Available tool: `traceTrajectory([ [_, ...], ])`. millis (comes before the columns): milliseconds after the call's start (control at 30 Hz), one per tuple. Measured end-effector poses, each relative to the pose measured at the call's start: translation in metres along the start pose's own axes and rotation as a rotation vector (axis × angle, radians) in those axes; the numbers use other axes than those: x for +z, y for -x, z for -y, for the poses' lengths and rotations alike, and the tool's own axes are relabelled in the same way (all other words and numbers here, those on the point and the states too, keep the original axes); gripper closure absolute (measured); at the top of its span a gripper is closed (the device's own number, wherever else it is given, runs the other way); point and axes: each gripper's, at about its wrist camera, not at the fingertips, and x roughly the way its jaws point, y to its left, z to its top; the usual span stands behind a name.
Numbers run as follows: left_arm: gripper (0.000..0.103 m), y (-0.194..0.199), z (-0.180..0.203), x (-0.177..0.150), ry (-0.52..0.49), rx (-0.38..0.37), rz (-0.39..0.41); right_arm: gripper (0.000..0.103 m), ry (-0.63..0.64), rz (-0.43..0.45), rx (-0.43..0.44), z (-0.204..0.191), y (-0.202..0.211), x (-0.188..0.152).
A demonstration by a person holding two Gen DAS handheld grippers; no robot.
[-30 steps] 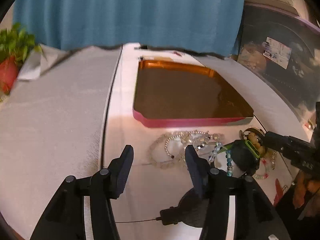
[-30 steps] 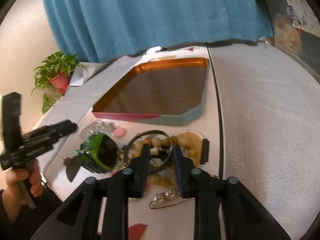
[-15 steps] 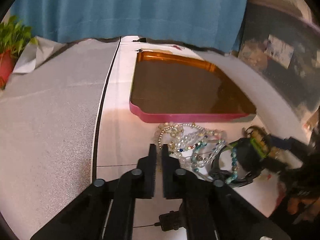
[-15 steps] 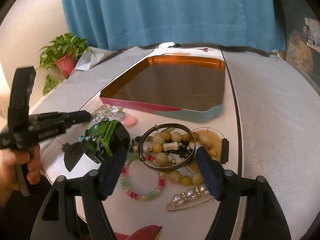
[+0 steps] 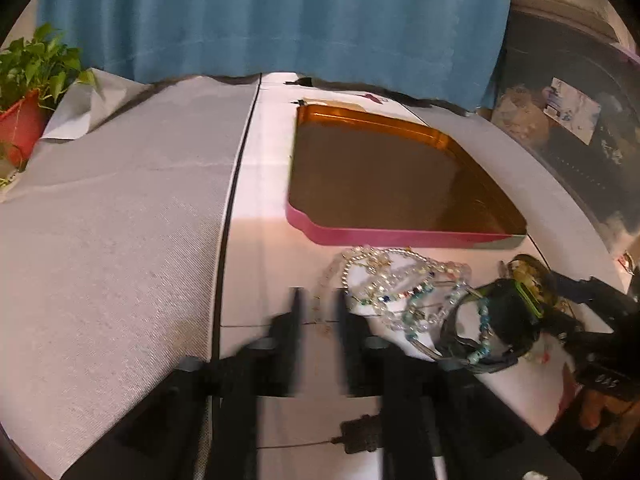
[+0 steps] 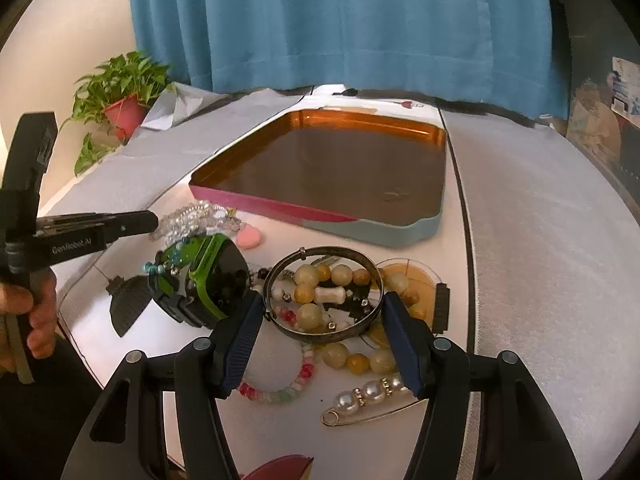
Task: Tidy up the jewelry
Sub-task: 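Reach the right gripper into the jewelry pile and grasp the silver bangle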
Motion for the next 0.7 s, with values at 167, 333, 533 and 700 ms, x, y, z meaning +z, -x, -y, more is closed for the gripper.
traceTrajectory([
  [167, 0.056, -0.008, 0.006, -0.003, -0.05, 0.054, -0.013, 0.041, -0.021, 0.011, 0.002, 0.004, 0.003, 0.002],
  [333, 0.094, -0.008, -0.006, -0.001, -0.01, 0.04, -0.016, 0.041, -0.029, 0.022, 0.004, 0.004, 0.007, 0.004],
  [533, 0.099, 0.002, -0.019, 0.0, 0.097, -0.061, -0.002, 0.041, -0.013, 0.048, -0.007, 0.002, 0.019, 0.003],
  [700, 0.099, 0.007, -0.034, -0.004, 0.214, -0.148, 0.002, 0.041, -0.021, 0.064, -0.024, 0.005, 0.03, 0.0],
])
